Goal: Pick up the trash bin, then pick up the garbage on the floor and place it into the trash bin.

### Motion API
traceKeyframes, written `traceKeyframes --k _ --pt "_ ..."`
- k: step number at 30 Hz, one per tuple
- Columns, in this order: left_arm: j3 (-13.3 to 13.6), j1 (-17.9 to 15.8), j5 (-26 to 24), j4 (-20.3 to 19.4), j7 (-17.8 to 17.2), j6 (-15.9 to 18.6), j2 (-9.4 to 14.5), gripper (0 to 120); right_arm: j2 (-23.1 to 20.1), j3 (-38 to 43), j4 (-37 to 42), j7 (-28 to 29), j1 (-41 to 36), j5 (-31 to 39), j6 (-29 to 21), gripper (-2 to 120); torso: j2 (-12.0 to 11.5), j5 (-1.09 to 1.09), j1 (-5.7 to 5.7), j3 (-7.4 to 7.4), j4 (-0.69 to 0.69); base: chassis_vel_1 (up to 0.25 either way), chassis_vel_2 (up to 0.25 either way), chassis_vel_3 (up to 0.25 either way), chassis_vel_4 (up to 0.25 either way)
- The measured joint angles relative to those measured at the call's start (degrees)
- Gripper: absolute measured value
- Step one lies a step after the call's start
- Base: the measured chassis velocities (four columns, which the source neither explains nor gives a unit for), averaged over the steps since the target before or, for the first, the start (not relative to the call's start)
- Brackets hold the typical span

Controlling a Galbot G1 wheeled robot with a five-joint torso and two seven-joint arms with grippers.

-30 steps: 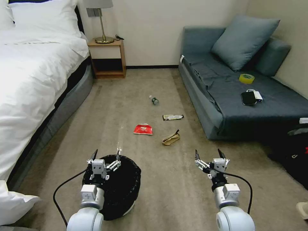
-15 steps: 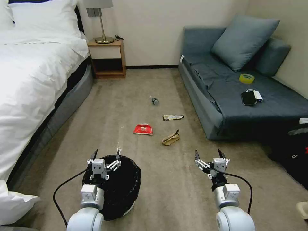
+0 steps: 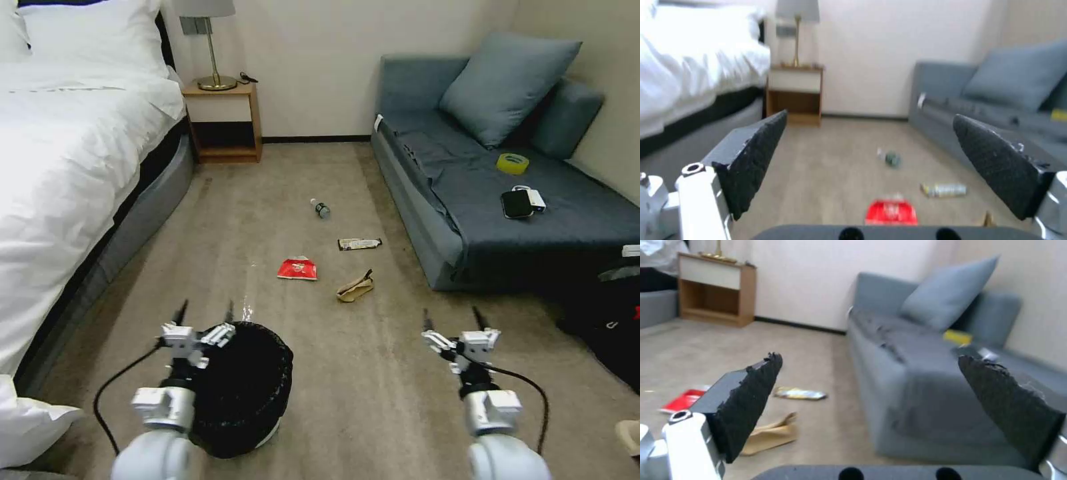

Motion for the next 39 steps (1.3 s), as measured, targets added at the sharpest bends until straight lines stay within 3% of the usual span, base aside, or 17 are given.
traceKeyframes --k 3,5,7,8,12,13,17,18,22,28,39 --pt "-1.08 -0.08 0.28 -0.91 0.45 0.97 0.04 100 0.54 1.07 -0.63 -2.58 0.18 1.54 2.25 100 0.0 0.02 0.0 0.0 -0.01 0.0 0.0 0.0 0.0" --pt "-1.7 0.21 1.24 -2.16 -1.26 3.81 0.13 100 0.67 1.06 -0.5 -3.2 0.15 2.92 1.89 100 0.0 -0.01 0.0 0.0 0.0 0.0 0.0 0.0 0.0" --pt "-2.23 0.96 2.74 -4.65 -5.37 10.36 0.78 100 0.67 0.74 0.18 -3.37 -0.09 4.54 0.18 100 0.0 0.0 0.0 0.0 0.0 0.0 0.0 0.0 0.0" --pt "-2.23 0.96 2.74 -4.65 -5.37 10.36 0.78 100 0.67 0.74 0.18 -3.37 -0.09 4.54 0.18 100 0.0 0.0 0.0 0.0 0.0 0.0 0.0 0.0 0.0" --pt "-2.46 1.92 2.19 -9.37 -12.04 24.71 2.98 100 -0.2 -0.07 1.4 -3.36 -0.55 6.74 -3.36 100 0.0 0.0 0.0 0.0 0.01 0.0 0.0 0.0 0.0" --pt "-2.46 1.92 2.19 -9.37 -12.04 24.71 2.98 100 -0.2 -0.07 1.4 -3.36 -0.55 6.74 -3.36 100 0.0 0.0 0.0 0.0 0.01 0.0 0.0 0.0 0.0" --pt "-2.47 2.19 -3.22 -13.02 -15.84 38.2 4.84 100 -2.19 -0.72 2.54 -3.2 -0.92 7.87 -5.93 100 0.0 0.01 0.0 0.0 0.0 0.0 0.0 0.0 0.0" --pt "-2.47 2.19 -3.22 -13.02 -15.84 38.2 4.84 100 -2.19 -0.72 2.54 -3.2 -0.92 7.87 -5.93 100 0.0 0.01 0.0 0.0 0.0 0.0 0.0 0.0 0.0" --pt "-1.92 2.17 -10.87 -11.62 -20.15 47.16 5.52 100 -3.19 -0.92 2.85 -2.98 -1.01 8.54 -6.25 100 0.0 0.01 0.0 0.0 0.0 0.0 0.0 0.0 0.0" --pt "-2.46 1.48 -13.26 -6.74 -21.37 51.07 5.13 100 -3.61 -1.07 2.28 -2.8 -1.29 9.04 -6.01 100 0.0 0.0 0.0 0.0 0.0 0.0 0.0 0.0 0.0" --pt "-1.17 -0.27 -13.99 -2.52 -21.82 52.28 4.64 99 -4.33 -0.97 0.76 -2.49 -0.65 9.8 -5.44 100 0.0 0.01 0.0 0.0 0.0 0.0 0.0 0.0 0.0"
